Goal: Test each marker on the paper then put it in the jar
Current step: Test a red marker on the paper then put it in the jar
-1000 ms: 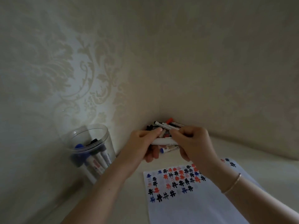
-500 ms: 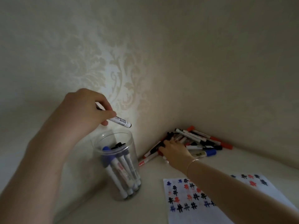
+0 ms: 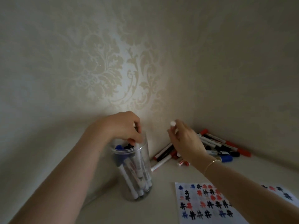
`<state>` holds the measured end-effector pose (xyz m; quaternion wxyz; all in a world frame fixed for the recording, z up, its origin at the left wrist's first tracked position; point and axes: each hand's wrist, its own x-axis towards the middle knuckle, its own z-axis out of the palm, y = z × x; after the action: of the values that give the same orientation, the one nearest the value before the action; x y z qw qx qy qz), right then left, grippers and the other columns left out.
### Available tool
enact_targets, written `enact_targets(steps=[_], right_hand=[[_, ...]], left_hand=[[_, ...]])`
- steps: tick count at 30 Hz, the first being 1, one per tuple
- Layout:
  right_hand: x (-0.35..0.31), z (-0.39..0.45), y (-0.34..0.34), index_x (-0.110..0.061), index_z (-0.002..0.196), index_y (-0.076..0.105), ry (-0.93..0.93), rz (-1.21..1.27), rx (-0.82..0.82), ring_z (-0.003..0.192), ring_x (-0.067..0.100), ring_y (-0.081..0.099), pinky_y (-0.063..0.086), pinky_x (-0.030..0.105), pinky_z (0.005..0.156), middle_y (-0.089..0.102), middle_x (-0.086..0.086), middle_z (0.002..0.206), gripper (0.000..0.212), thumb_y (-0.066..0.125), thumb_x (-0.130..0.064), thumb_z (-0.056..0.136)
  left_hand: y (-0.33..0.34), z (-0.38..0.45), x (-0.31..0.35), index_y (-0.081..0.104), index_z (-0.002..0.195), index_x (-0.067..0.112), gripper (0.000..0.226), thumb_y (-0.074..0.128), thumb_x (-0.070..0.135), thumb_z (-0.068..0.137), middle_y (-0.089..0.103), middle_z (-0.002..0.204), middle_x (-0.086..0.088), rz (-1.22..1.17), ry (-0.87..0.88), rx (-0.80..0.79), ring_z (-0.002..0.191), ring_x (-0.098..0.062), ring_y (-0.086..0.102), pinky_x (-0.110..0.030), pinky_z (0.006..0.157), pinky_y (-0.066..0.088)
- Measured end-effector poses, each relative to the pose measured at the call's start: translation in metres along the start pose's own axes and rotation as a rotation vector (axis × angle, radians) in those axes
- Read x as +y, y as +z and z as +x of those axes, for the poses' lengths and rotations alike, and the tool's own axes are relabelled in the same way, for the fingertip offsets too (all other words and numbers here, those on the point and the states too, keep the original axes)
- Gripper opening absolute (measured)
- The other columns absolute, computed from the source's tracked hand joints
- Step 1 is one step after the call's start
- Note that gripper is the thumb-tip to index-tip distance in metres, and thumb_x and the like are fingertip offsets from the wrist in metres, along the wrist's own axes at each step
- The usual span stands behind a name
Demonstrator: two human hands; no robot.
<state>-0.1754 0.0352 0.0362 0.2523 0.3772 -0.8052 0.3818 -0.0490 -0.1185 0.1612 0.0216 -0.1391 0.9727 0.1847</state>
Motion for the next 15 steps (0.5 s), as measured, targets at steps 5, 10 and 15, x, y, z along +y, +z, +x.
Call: enact_targets(steps=[5,10,15], right_hand=[[-0.028,0.007,-0.034,-0.01,0.093,0.047,0.416,0.618,0.141,0.055,0.02,0.062,0.054,0.033,0.05,0.062,0.008,0.072,0.019,0.047,-0.029,0.097],[-0.026,0.007,-0.048,-0.015,0.084,0.045,0.523,0.784,0.229,0.057,0.023,0.047,0.044,0.033,0.052,0.052,0.013,0.072,0.021,0.049,-0.032,0.096],[-0.026,-0.002,-0.061,-0.012,0.078,0.048,0.592,0.947,0.242,0.051,0.015,0.052,0.047,0.025,0.048,0.052,0.003,0.058,0.019,0.065,-0.014,0.086]], left_hand=[[0.004,0.003,-0.004,0.067,0.089,0.022,0.017,0.068,0.039,0.083,0.071,0.076,0.005,0.13,-0.036,0.109,0.072,-0.012,0.068,-0.031,0.075,0.055],[0.023,-0.012,0.033,0.065,0.104,0.027,0.023,0.056,0.044,0.091,0.066,0.096,0.016,-0.096,0.309,0.391,0.087,0.002,0.061,-0.017,0.079,0.049],[0.085,0.009,0.058,0.057,0.1,0.022,0.024,0.053,0.045,0.094,0.064,0.084,0.008,-0.18,0.389,0.142,0.064,0.002,0.059,-0.015,0.061,0.048]])
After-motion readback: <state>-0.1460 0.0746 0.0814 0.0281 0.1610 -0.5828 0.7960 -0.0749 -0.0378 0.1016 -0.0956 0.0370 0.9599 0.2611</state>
